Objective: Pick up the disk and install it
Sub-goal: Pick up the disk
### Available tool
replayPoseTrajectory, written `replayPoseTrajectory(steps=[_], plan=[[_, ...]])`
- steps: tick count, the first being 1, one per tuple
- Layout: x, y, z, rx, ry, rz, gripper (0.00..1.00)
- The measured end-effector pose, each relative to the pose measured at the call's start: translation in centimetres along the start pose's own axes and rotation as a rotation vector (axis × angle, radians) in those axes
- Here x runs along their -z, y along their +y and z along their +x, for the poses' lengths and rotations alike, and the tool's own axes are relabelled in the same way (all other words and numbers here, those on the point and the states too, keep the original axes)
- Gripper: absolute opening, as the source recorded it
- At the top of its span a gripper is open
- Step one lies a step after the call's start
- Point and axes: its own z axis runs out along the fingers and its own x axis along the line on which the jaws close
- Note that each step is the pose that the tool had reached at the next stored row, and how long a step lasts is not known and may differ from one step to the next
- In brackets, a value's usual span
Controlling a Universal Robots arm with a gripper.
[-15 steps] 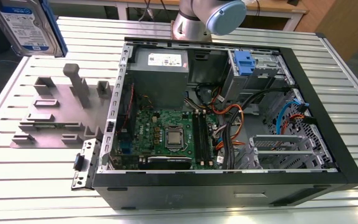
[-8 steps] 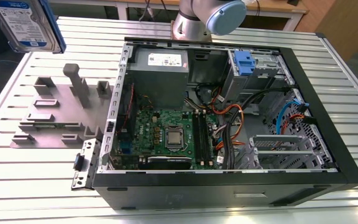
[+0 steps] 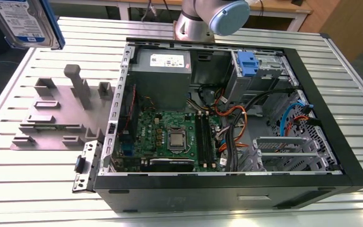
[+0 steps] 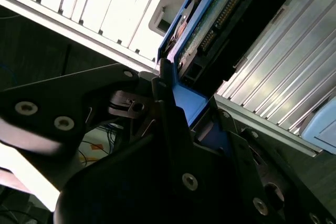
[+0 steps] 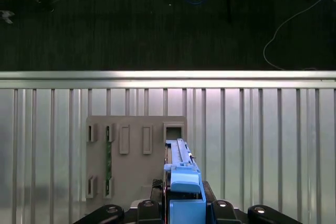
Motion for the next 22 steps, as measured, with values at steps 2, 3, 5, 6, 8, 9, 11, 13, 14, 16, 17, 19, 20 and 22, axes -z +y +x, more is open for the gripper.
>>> replayPoseTrajectory(steps=[2,3,5,6,8,9,11,13,14,16,17,19,20,22], plan=[[0.53,0.0,0.0,0.0,0.0,0.0007,0.36],[0.79,0.01,0.0,0.0,0.0,0.0011,0.36],[1.32,0.01,0.0,0.0,0.0001,0.0014,0.36],[1.55,0.02,0.0,0.0,0.0001,0.0016,0.36],[1.84,0.02,0.0,0.0,0.0001,0.0021,0.36],[1.88,0.06,0.03,0.0,0.0001,0.0028,0.36],[1.87,0.14,0.17,0.0,0.0001,0.0031,0.36],[1.87,0.21,0.4,0.0,0.0001,0.0031,0.36],[1.87,0.24,0.55,0.0,0.0001,0.0031,0.36],[1.87,0.27,0.95,0.0,0.0001,0.0031,0.36],[1.87,0.27,1.15,0.0,0.0,0.0032,0.36],[1.91,0.28,1.38,0.0,0.0,0.0033,0.36],[2.04,0.28,1.4,0.0,0.0001,0.0032,0.36],[2.55,0.29,1.41,0.0,0.0,0.0034,0.36]])
